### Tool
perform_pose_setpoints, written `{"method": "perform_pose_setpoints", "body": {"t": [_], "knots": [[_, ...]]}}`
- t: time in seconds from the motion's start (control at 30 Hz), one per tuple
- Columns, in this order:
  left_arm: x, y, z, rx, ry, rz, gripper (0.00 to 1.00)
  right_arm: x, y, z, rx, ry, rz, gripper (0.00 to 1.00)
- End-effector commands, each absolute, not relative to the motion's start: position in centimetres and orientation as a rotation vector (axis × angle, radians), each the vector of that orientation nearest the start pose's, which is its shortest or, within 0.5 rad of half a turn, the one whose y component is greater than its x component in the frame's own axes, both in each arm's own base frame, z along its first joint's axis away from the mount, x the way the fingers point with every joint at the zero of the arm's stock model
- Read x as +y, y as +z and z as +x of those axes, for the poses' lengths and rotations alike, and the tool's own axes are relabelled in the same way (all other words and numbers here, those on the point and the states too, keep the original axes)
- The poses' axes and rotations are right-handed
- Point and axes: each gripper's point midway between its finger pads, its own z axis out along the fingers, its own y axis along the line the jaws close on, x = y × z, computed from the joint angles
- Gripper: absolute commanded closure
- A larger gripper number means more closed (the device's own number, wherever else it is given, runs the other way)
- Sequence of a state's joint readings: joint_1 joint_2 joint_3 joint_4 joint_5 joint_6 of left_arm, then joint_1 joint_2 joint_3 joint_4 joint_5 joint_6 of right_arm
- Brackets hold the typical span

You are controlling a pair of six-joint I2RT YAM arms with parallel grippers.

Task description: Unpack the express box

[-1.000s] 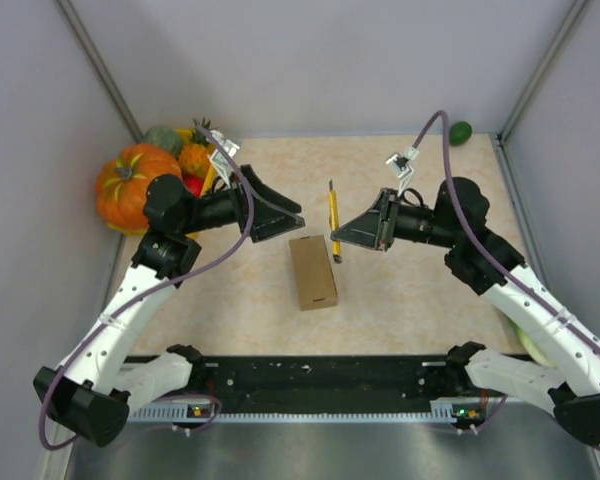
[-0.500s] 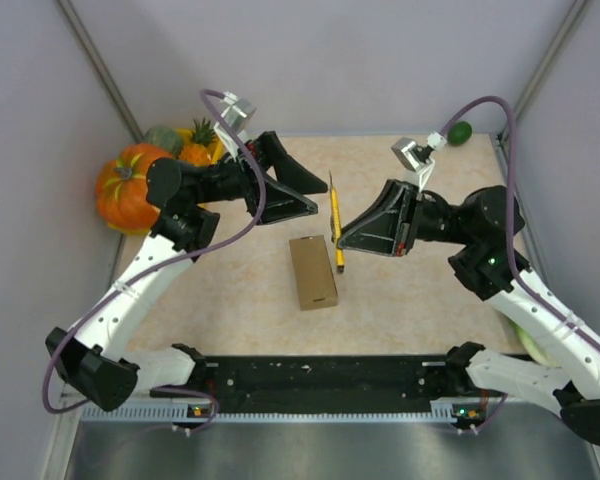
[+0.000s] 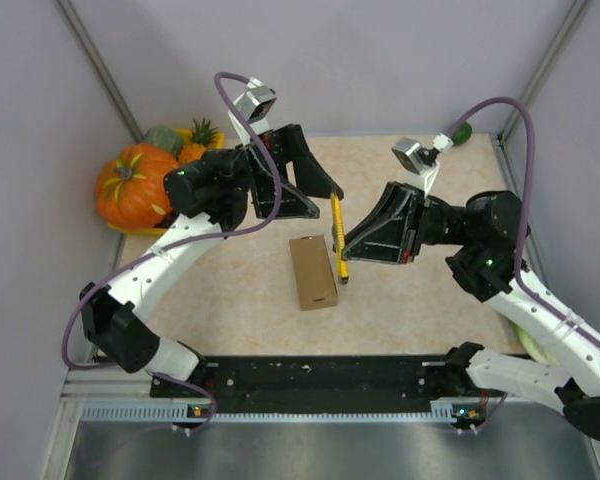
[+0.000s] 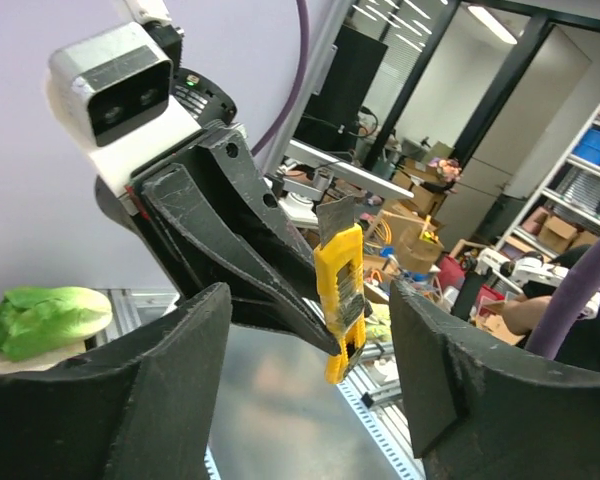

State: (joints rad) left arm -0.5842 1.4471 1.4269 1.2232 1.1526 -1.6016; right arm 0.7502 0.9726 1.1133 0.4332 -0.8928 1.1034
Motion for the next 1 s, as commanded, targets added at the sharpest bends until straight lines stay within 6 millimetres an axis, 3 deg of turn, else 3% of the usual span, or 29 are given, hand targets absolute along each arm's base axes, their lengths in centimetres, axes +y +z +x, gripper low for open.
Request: {"method": "perform_pose_setpoints", "body": {"t": [0.0,0.1,0.47,0.5,0.63,0.73,0.77,0.83,0.87,0.93,0.97], "knots": [[-28.2,54.6,9.1,0.824,-2.028,1.202,0.34,28.1,51.2,5.9,1.204,2.014,-0.833,1.00],[-28.3,54.5,8.8,0.816,-2.033,1.212,0.45,28.3,51.0,6.1,1.212,2.014,-0.829,1.00],[-28.0,54.7,6.7,0.758,-2.028,1.287,0.60,28.9,50.4,6.5,1.236,2.022,-0.827,1.00],[-28.0,54.7,6.6,0.757,-2.032,1.287,0.72,29.0,50.4,6.5,1.238,2.023,-0.828,1.00],[-28.0,54.7,6.6,0.765,-2.029,1.288,1.00,29.2,50.0,7.0,1.268,2.020,-0.808,1.00],[-28.1,54.7,6.7,0.769,-2.009,1.279,1.00,29.3,49.9,7.4,1.275,1.994,-0.782,0.98],[-28.3,54.5,7.1,0.807,-2.013,1.268,1.00,29.4,49.4,7.8,1.310,1.981,-0.756,0.69],[-28.3,54.3,7.1,0.807,-1.971,1.260,1.00,29.1,49.5,8.6,1.299,1.905,-0.701,0.36],[-28.7,54.0,7.6,0.880,-1.986,1.235,1.00,29.1,48.7,9.1,1.351,1.879,-0.667,0.30],[-28.7,53.9,7.7,0.862,-1.906,1.218,1.00,28.4,49.0,9.8,1.333,1.793,-0.611,0.17],[-28.9,53.7,8.1,0.900,-1.889,1.193,1.00,28.1,48.9,10.0,1.335,1.765,-0.594,0.16]]}}
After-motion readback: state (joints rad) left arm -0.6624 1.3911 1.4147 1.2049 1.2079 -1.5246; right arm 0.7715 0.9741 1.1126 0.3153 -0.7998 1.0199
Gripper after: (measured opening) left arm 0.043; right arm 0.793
